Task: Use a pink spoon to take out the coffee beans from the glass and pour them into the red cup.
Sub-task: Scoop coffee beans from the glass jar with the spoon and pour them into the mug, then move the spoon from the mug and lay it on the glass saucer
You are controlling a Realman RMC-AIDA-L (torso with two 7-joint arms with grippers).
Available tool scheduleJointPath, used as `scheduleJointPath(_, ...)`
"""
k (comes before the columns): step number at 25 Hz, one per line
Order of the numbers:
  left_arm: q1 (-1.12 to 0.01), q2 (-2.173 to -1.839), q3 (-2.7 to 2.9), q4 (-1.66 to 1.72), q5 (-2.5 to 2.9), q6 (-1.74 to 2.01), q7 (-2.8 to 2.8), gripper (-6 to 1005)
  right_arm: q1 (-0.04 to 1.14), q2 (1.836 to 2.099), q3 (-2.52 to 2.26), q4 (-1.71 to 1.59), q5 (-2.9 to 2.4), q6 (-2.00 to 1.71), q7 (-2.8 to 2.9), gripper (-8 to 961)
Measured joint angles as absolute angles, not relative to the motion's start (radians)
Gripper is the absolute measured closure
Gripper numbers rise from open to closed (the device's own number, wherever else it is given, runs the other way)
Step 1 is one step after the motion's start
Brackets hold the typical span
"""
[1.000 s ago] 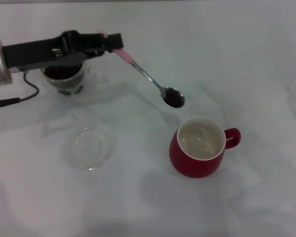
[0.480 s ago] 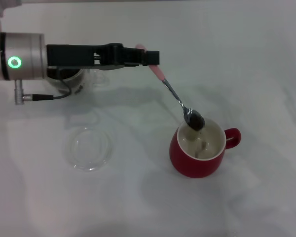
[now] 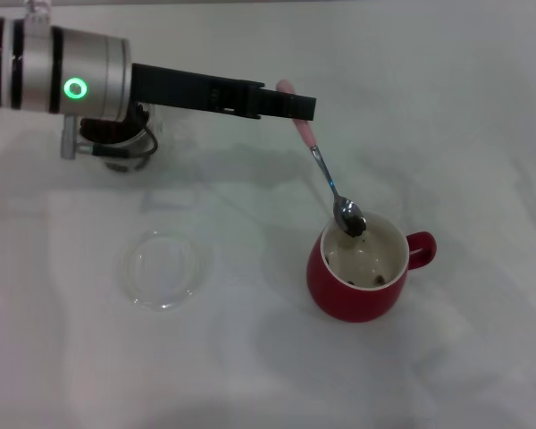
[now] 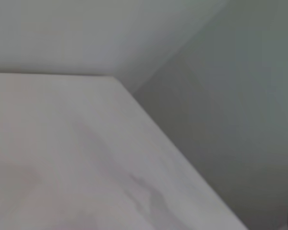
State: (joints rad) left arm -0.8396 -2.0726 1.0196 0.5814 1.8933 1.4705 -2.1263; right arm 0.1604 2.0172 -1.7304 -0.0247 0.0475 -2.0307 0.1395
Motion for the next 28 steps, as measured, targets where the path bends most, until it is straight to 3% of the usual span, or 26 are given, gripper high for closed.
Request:
scheduleJointPath(14, -0.857, -2.077, 1.189, 0.736, 1.891, 1.45, -2.184, 871, 0.158, 2.017, -1.725, -0.021, 0.05, -2.02, 0.14, 416)
scheduleJointPath(28, -0.665, -2.069, 1.217, 1.018, 1.824, 1.486, -2.236, 871, 0.156, 2.016, -1.724, -0.018, 0.049, -2.025, 0.14, 415)
